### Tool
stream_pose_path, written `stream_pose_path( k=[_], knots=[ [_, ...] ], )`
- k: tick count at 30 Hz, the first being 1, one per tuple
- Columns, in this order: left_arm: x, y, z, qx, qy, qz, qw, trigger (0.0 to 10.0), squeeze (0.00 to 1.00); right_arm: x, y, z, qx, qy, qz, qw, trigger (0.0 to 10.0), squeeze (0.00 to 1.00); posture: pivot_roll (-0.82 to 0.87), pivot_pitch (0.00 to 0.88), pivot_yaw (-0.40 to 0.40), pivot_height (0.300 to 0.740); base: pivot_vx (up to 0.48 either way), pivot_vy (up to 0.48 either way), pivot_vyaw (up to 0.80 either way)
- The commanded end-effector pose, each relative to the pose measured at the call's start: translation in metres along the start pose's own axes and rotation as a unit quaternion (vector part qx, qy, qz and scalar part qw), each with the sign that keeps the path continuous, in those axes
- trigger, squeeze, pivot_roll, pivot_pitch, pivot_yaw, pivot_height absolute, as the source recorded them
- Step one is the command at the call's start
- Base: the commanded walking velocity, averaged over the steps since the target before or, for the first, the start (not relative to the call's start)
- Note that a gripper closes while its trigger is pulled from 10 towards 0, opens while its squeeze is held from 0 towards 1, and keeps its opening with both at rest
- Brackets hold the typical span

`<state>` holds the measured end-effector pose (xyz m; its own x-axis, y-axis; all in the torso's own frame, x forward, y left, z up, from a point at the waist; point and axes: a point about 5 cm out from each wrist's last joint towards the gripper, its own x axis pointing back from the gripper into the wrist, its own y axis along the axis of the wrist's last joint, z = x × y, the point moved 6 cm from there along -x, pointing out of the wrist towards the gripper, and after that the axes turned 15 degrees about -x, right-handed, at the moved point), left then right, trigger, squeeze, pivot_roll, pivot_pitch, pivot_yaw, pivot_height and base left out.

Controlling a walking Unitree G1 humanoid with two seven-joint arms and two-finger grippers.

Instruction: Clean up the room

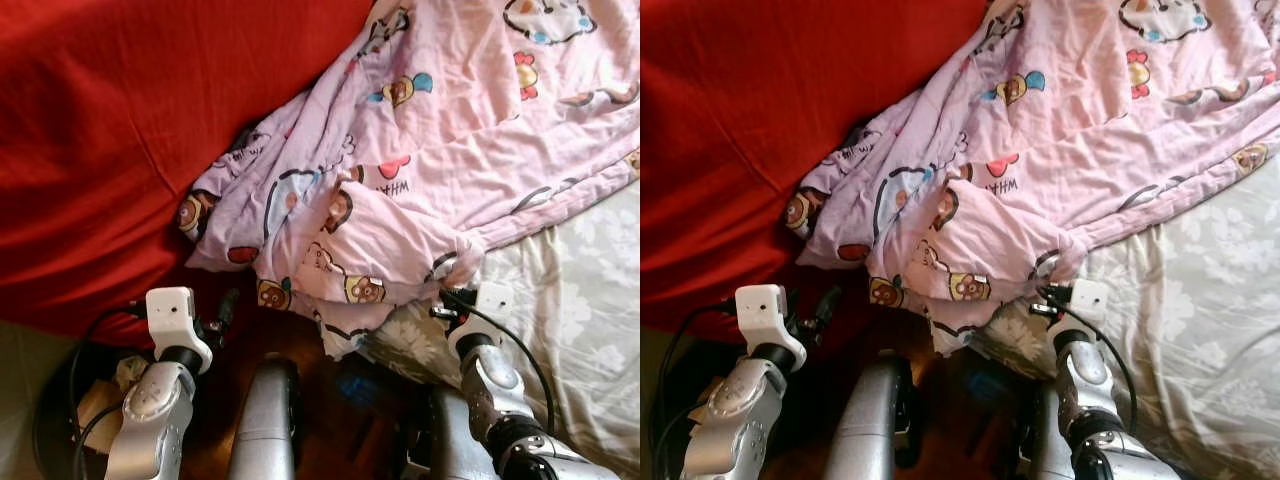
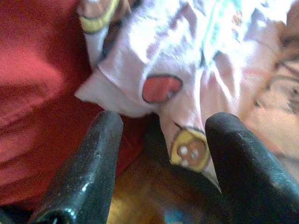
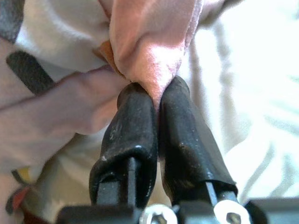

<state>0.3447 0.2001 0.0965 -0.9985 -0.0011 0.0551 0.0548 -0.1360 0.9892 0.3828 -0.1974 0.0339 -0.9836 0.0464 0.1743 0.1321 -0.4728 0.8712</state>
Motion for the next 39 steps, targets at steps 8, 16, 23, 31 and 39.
stream_pose_path(
  k=[8,16,23,31,39],
  knots=[
    [-0.009,-0.022,0.01,0.007,0.017,0.018,1.0,10.0,0.0,0.013,0.008,-0.019,-0.002,-0.007,-0.039,0.999,0.0,0.0,0.11,0.1,0.057,0.631,0.0,0.0,0.0],
    [-0.013,-0.029,0.002,0.01,0.017,0.016,1.0,10.0,0.0,0.017,0.016,-0.014,0.01,0.013,-0.064,0.998,1.0,0.0,0.08,0.042,0.044,0.631,0.0,0.0,0.0],
    [-0.024,-0.023,-0.009,0.014,0.004,0.001,1.0,10.0,0.0,0.013,0.024,-0.012,0.004,0.014,-0.074,0.997,10.0,0.0,0.06,0.031,0.046,0.631,0.0,0.0,0.0],
    [-0.026,-0.026,-0.005,0.011,0.005,-0.003,1.0,10.0,0.0,0.013,0.023,-0.004,0.009,0.024,-0.078,0.997,10.0,0.0,0.06,0.007,0.053,0.671,0.0,0.0,0.0],
    [-0.023,-0.036,0.001,0.003,0.009,0.009,1.0,10.0,0.0,0.016,0.021,-0.008,0.006,0.019,-0.077,0.997,10.0,0.0,0.05,0.0,0.06,0.706,0.0,0.0,0.0]
  ],
)
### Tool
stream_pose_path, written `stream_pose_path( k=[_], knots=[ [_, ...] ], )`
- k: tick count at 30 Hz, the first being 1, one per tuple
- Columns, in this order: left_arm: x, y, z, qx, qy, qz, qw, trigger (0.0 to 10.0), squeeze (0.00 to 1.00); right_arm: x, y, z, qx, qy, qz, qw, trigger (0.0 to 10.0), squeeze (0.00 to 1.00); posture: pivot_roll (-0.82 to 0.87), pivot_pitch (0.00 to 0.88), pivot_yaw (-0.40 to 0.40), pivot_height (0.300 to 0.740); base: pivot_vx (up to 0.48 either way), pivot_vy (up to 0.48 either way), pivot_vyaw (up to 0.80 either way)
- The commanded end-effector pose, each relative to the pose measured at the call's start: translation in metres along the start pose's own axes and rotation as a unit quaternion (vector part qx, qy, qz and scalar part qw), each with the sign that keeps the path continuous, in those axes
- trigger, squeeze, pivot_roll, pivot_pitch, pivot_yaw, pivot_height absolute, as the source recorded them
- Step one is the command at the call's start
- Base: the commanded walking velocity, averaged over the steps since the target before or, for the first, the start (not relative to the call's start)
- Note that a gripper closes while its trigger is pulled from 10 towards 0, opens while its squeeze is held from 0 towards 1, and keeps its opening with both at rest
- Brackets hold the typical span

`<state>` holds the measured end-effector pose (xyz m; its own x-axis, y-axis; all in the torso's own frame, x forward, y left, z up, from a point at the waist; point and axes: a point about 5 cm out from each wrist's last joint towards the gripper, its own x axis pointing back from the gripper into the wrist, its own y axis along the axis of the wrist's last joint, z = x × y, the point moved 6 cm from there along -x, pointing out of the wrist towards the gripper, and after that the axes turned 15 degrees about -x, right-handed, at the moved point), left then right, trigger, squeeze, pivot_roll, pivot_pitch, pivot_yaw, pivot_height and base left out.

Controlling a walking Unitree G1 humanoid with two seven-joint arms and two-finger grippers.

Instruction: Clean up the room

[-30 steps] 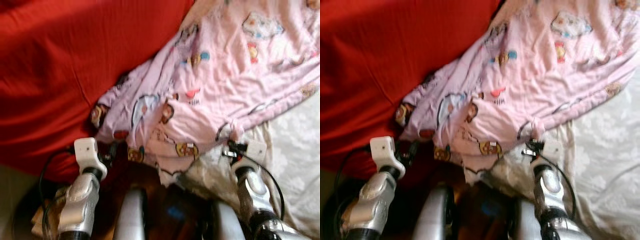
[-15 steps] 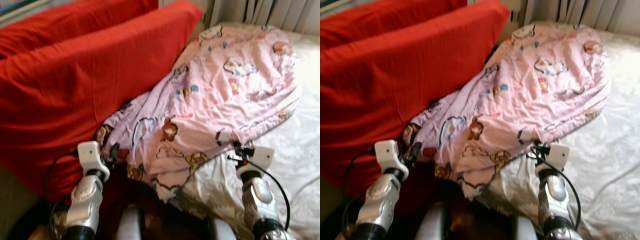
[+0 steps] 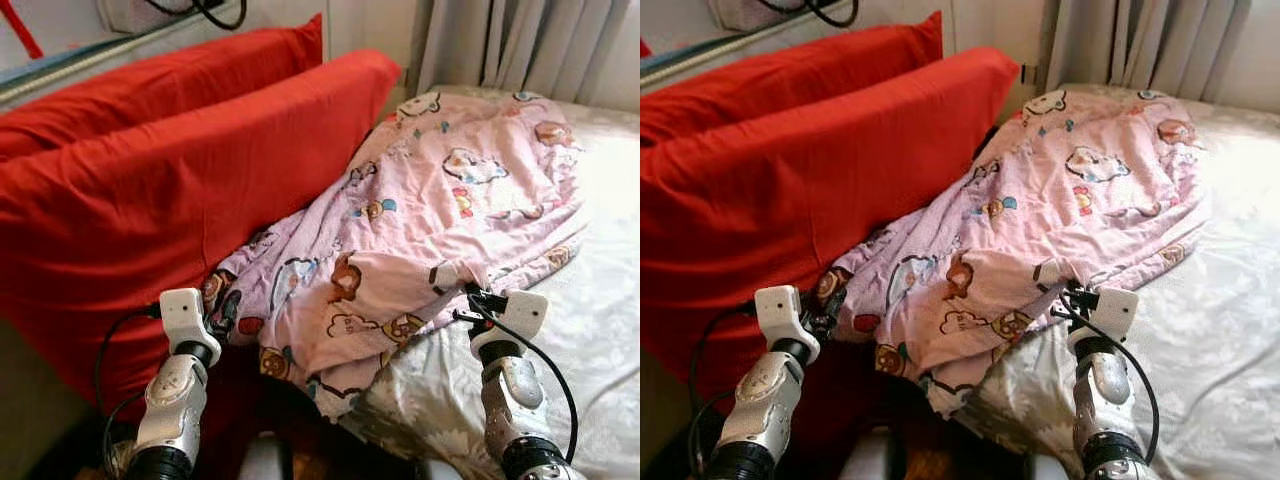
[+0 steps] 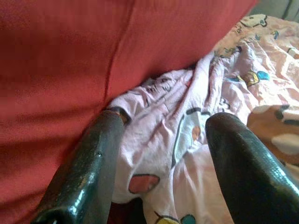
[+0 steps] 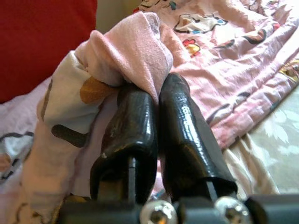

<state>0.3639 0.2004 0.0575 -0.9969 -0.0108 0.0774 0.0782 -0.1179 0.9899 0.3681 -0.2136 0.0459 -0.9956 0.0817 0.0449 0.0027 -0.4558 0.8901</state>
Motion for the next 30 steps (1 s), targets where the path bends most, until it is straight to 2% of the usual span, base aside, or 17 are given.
stream_pose_path(
  k=[1,7,8,10,12,13,15,16,19,26,30],
  knots=[
    [-0.001,-0.002,0.007,-0.007,0.006,0.002,1.0,10.0,0.0,0.0,0.004,0.003,0.0,0.004,-0.011,1.0,10.0,0.0,0.05,0.0,0.061,0.711,0.0,0.0,0.0],
    [0.006,-0.025,0.015,-0.011,0.013,0.039,0.999,10.0,0.0,0.002,0.001,0.003,-0.002,0.002,-0.011,1.0,10.0,0.0,0.06,0.0,0.064,0.74,0.0,0.0,0.0],
    [0.011,-0.036,0.018,-0.011,0.015,0.059,0.998,10.0,0.0,0.002,0.001,0.002,-0.002,0.002,-0.01,1.0,10.0,0.0,0.06,0.0,0.064,0.74,0.0,0.0,0.0],
    [0.015,-0.046,0.02,-0.012,0.016,0.077,0.997,10.0,0.0,0.003,0.0,0.002,-0.002,0.001,-0.009,1.0,10.0,0.0,0.06,0.0,0.064,0.74,0.0,0.0,0.0],
    [0.025,-0.068,0.022,-0.022,0.015,0.118,0.993,10.0,0.0,0.003,-0.003,-0.001,0.0,-0.004,-0.002,1.0,10.0,0.0,0.06,0.0,0.067,0.74,0.0,0.0,0.0],
    [0.025,-0.068,0.022,-0.022,0.015,0.118,0.993,10.0,0.0,0.003,-0.003,-0.001,0.0,-0.004,-0.002,1.0,10.0,0.0,0.06,0.0,0.067,0.74,0.0,0.0,0.0],
    [0.032,-0.081,0.023,-0.026,0.016,0.143,0.989,10.0,0.0,0.004,-0.003,-0.001,0.0,-0.004,-0.002,1.0,10.0,0.0,0.06,0.0,0.068,0.74,0.0,0.0,0.0],
    [0.041,-0.097,0.024,-0.028,0.018,0.172,0.985,10.0,0.0,0.004,-0.002,-0.001,-0.001,-0.004,-0.004,1.0,10.0,0.0,0.05,0.0,0.07,0.74,0.0,0.0,0.0],
    [0.048,-0.106,0.024,-0.029,0.019,0.19,0.981,10.0,0.0,0.004,-0.002,-0.001,-0.001,-0.004,-0.006,1.0,10.0,0.0,0.05,0.0,0.07,0.74,0.0,0.0,0.0],
    [0.076,-0.143,0.025,-0.039,0.037,0.273,0.96,10.0,0.0,0.004,-0.002,-0.003,0.001,-0.009,-0.002,1.0,10.0,0.0,0.06,0.0,0.062,0.74,0.0,0.0,0.0],
    [0.09,-0.159,0.021,-0.047,0.025,0.31,0.949,10.0,0.0,0.004,-0.002,-0.004,-0.001,-0.014,-0.002,1.0,10.0,0.0,0.06,0.002,0.061,0.74,0.0,0.0,0.0]
  ],
)
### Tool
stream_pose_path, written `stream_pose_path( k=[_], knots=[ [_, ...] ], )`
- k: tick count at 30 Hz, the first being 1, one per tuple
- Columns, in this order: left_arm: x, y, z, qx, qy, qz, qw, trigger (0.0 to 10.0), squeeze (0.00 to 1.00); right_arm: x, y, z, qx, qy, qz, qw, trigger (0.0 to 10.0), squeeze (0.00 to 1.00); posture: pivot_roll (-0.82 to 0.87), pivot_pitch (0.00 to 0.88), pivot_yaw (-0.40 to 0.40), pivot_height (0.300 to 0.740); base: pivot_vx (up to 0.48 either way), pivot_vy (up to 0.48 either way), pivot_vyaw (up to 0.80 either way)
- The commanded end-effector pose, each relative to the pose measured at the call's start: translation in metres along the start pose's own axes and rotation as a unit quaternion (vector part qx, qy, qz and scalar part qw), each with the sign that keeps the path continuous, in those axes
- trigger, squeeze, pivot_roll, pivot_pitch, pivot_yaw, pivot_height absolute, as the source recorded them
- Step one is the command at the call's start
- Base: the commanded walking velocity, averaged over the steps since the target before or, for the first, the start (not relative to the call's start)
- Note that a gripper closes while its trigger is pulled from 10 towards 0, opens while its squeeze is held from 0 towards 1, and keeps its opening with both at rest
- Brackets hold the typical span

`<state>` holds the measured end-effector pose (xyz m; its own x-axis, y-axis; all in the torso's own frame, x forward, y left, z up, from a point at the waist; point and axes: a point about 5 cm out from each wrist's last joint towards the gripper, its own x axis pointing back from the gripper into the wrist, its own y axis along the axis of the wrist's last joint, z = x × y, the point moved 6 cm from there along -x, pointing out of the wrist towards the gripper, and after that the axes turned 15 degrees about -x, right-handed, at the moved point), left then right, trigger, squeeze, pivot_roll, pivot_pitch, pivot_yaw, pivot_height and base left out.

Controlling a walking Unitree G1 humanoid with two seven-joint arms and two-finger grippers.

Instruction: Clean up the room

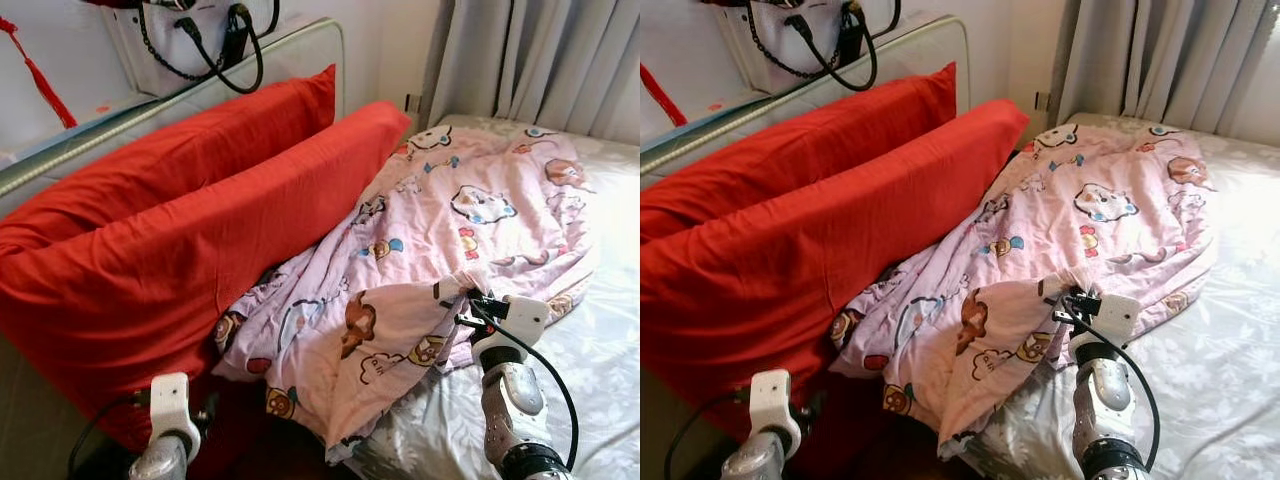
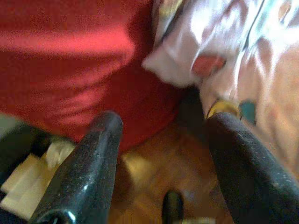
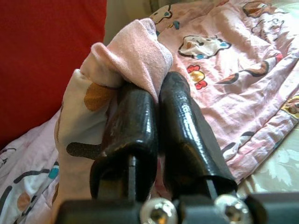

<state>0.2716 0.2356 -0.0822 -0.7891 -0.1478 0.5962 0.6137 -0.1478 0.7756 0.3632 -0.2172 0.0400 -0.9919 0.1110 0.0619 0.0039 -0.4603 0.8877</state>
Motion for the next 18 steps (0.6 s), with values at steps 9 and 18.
stream_pose_path(
  k=[9,18],
  knots=[
    [0.01,-0.042,-0.008,-0.02,-0.01,0.076,0.997,10.0,0.0,0.001,-0.002,0.005,0.0,0.004,0.0,1.0,10.0,0.0,0.06,0.017,0.064,0.74,0.0,0.0,0.0],
    [0.012,-0.046,-0.015,-0.014,-0.019,0.083,0.996,10.0,0.0,0.002,-0.003,0.005,-0.001,0.003,0.0,1.0,10.0,0.0,0.06,0.034,0.066,0.74,0.0,0.0,0.0]
  ],
)
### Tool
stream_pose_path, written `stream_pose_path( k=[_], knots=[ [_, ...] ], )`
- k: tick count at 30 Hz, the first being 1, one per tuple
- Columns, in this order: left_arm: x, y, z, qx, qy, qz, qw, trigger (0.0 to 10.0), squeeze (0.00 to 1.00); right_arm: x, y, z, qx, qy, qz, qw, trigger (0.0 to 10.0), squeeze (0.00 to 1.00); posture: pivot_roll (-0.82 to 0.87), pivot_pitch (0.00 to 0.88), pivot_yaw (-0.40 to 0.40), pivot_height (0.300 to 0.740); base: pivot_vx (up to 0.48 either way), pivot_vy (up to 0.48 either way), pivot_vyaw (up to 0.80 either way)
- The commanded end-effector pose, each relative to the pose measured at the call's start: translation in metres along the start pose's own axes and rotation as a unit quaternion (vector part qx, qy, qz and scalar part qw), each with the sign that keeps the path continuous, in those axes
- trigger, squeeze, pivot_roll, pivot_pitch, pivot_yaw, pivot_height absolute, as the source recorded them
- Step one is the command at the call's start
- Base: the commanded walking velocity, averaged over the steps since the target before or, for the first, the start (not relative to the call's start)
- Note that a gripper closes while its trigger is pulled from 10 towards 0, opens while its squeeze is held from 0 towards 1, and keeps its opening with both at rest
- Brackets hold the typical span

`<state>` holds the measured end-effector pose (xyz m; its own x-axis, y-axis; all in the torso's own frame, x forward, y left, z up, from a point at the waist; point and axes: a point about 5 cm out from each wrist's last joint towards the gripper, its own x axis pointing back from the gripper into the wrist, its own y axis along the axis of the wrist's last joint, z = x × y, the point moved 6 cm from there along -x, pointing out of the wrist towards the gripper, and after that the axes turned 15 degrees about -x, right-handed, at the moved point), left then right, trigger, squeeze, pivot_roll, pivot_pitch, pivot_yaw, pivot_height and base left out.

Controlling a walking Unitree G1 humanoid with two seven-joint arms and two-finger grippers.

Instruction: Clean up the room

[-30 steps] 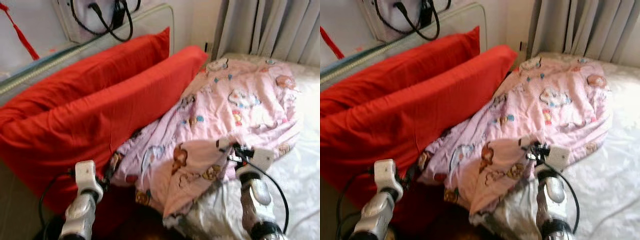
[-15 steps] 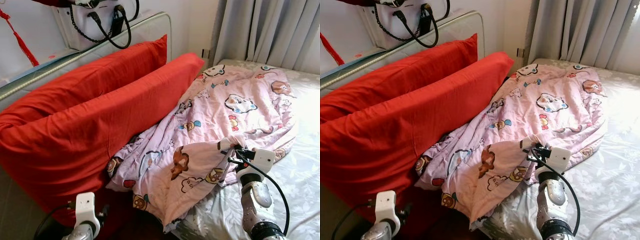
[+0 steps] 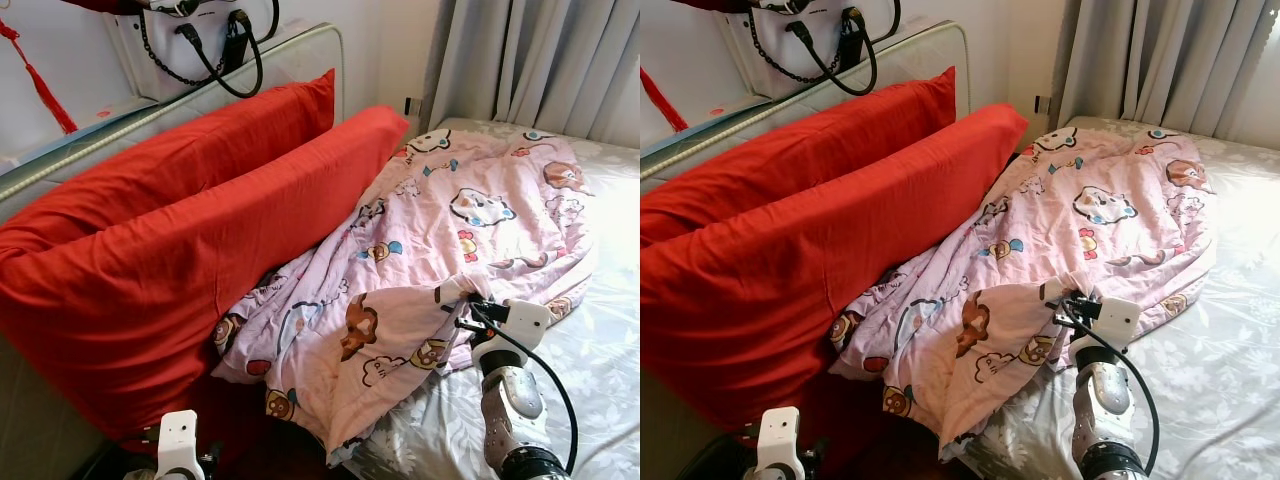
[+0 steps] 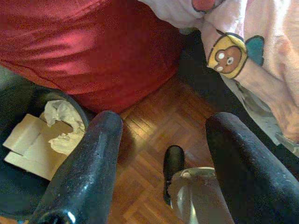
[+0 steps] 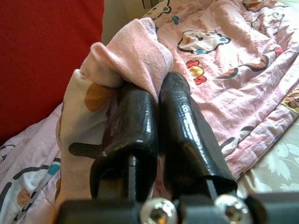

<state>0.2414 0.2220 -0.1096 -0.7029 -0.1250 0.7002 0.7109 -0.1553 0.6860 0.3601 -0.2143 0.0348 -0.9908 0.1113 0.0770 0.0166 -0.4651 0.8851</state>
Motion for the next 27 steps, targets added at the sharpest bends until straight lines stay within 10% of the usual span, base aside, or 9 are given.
stream_pose_path(
  k=[1,27],
  knots=[
    [0.001,-0.009,0.003,0.0,0.001,0.018,1.0,10.0,0.0,-0.001,0.003,0.005,0.001,0.007,-0.006,1.0,10.0,0.0,0.06,0.035,0.066,0.74,0.0,0.0,0.0],
    [0.007,-0.032,0.006,0.002,-0.003,0.056,0.998,10.0,0.0,0.0,0.009,0.005,-0.003,0.005,-0.022,1.0,10.0,0.0,0.06,0.046,0.074,0.74,0.0,0.0,0.0]
  ],
)
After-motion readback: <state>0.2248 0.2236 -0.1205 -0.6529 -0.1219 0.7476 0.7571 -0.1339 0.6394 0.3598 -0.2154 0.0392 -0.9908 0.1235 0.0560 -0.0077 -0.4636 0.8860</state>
